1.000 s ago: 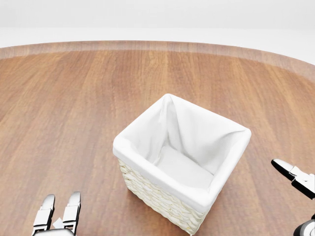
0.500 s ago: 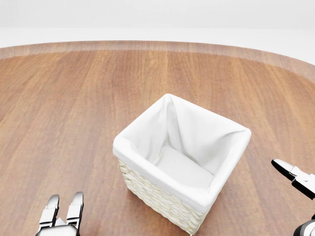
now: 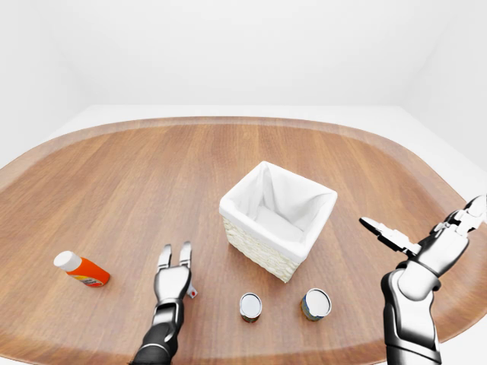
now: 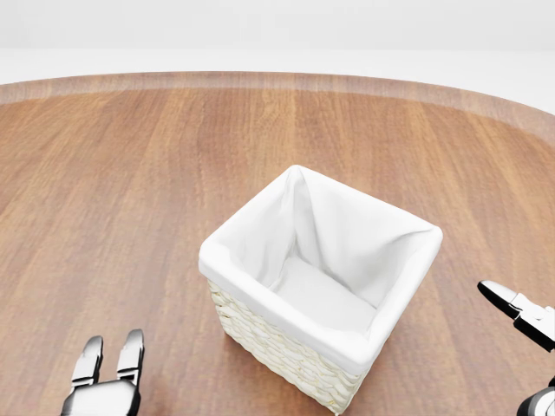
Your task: Pick up the alphabet soup and the cream cheese box, and put them in the basket.
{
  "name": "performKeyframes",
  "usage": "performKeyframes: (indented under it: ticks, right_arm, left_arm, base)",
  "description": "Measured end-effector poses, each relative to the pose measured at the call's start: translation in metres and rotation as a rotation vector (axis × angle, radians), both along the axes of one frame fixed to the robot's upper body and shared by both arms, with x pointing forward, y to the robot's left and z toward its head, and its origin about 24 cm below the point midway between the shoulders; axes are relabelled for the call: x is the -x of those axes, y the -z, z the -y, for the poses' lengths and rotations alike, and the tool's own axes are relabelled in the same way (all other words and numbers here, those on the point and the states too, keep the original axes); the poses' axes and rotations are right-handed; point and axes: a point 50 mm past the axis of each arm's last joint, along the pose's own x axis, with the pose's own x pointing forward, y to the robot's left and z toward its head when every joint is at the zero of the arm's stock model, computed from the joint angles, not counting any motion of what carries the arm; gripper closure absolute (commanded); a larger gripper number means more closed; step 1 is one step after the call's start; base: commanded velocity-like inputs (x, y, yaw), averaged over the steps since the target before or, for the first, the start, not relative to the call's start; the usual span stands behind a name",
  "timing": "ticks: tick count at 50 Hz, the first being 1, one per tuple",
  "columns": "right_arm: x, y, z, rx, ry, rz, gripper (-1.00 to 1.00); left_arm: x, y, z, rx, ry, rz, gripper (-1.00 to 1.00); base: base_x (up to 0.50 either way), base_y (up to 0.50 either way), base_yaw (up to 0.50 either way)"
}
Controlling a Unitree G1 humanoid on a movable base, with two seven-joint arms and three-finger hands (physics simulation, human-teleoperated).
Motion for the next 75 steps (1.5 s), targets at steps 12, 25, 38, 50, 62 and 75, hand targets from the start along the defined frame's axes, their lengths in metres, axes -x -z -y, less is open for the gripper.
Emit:
performKeyframes:
  ticks: [12,25,38,50,62,75]
  right_arm:
    - [0.0,-0.001,0.0,0.002,0.0,0.002,-1.0]
    - [0.0,0.0,0.0,0.001,0.0,-0.001,-1.0]
    - [0.0,0.0,0.0,0.002,0.001,0.0,-1.0]
    - [0.0,0.0,0.0,0.002,0.0,-0.003,-1.0]
    - [-0.001,0.001,0.0,0.002,-0.001,-0.006,-1.0]
    - [0.0,0.0,0.0,0.003,-0.001,-0.003,-1.0]
  left_arm:
    - [-0.01,0.005,0.0,-0.01,0.0,-0.061,-1.0]
    - [-0.015,0.008,0.001,-0.02,0.001,-0.109,-1.0]
    - [-0.018,0.009,0.002,-0.028,0.001,-0.139,-0.5]
    - [-0.025,0.005,0.001,-0.029,-0.003,-0.123,0.84]
    - [-0.03,0.001,0.0,-0.026,-0.01,-0.106,1.0]
    - [-0.021,-0.005,-0.005,0.019,-0.037,-0.011,1.0]
  base:
    - [0.0,0.0,0.0]
    - [0.0,0.0,0.0]
    - [0.0,0.0,0.0]
    - [0.0,0.0,0.0]
    - [0.0,0.0,0.0]
    - [0.0,0.0,0.0]
